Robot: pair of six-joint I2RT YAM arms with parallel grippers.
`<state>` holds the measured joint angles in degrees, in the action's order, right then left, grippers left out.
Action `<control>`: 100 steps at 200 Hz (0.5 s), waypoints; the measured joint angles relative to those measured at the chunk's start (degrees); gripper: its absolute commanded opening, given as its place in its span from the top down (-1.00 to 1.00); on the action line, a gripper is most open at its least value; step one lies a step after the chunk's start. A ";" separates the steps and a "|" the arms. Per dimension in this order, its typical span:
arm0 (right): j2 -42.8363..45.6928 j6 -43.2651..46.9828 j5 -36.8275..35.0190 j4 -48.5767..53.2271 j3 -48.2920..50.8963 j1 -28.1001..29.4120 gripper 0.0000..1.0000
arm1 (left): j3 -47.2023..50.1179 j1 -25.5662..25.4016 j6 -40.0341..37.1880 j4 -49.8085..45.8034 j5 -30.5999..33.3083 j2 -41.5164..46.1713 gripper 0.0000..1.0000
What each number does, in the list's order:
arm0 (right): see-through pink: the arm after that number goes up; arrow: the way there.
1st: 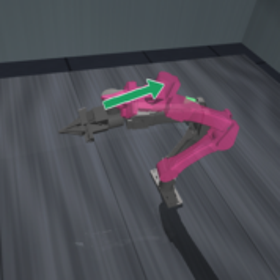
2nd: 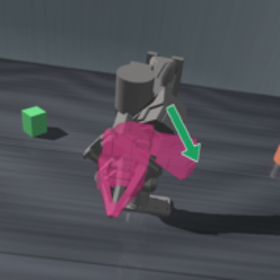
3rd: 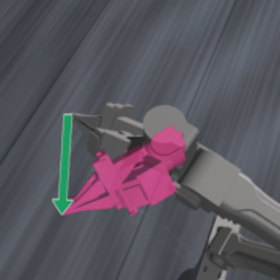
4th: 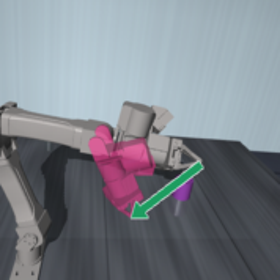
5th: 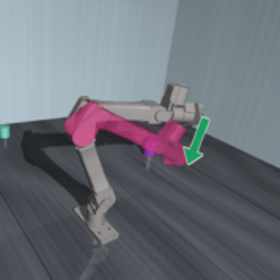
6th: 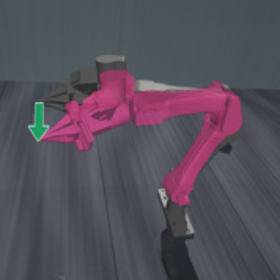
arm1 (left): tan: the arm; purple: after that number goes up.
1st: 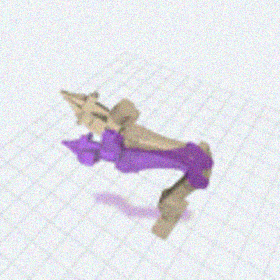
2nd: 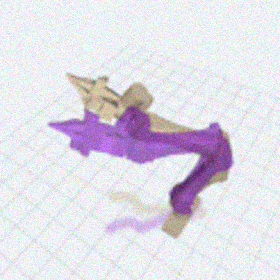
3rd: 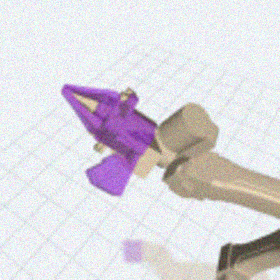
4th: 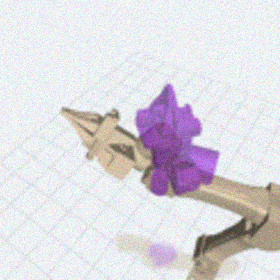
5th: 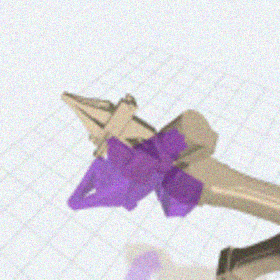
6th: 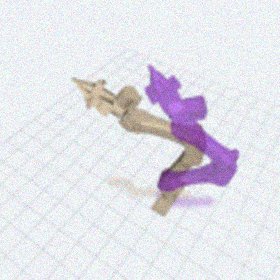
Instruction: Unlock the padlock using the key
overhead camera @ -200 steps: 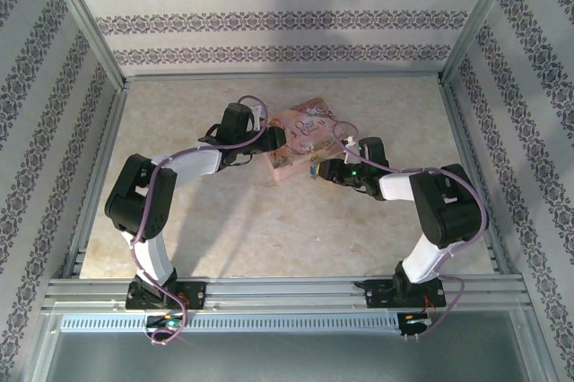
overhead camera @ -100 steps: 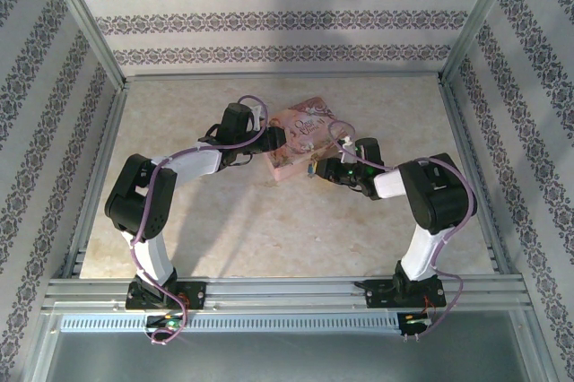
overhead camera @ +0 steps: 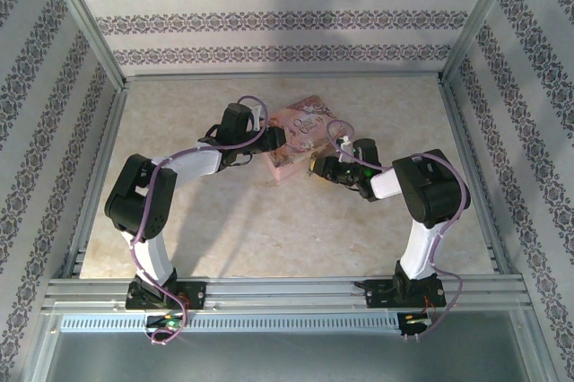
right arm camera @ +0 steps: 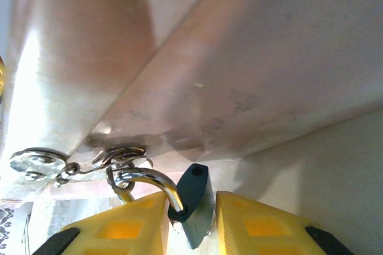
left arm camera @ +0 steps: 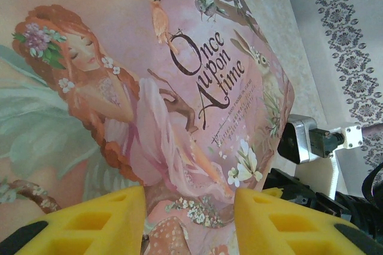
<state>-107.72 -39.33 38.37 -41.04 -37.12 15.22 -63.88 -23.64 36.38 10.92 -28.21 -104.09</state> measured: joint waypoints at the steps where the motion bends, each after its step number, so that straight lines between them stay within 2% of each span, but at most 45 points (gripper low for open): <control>1: -0.02 -0.02 0.00 -0.02 0.00 0.02 0.46 | 0.00 0.00 0.00 0.02 0.00 0.00 0.13; 55: -0.87 -1.46 -0.90 -2.32 0.00 0.92 0.57 | 0.02 0.02 0.00 0.02 0.07 0.00 0.13; 100: -0.90 -2.38 -2.05 -3.23 0.24 1.16 0.46 | 0.15 0.02 0.00 0.22 0.26 0.02 0.13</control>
<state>-108.62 -41.71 36.32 -44.27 -36.88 16.38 -63.72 -23.62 36.38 11.14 -27.94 -104.07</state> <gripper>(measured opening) 0.264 0.434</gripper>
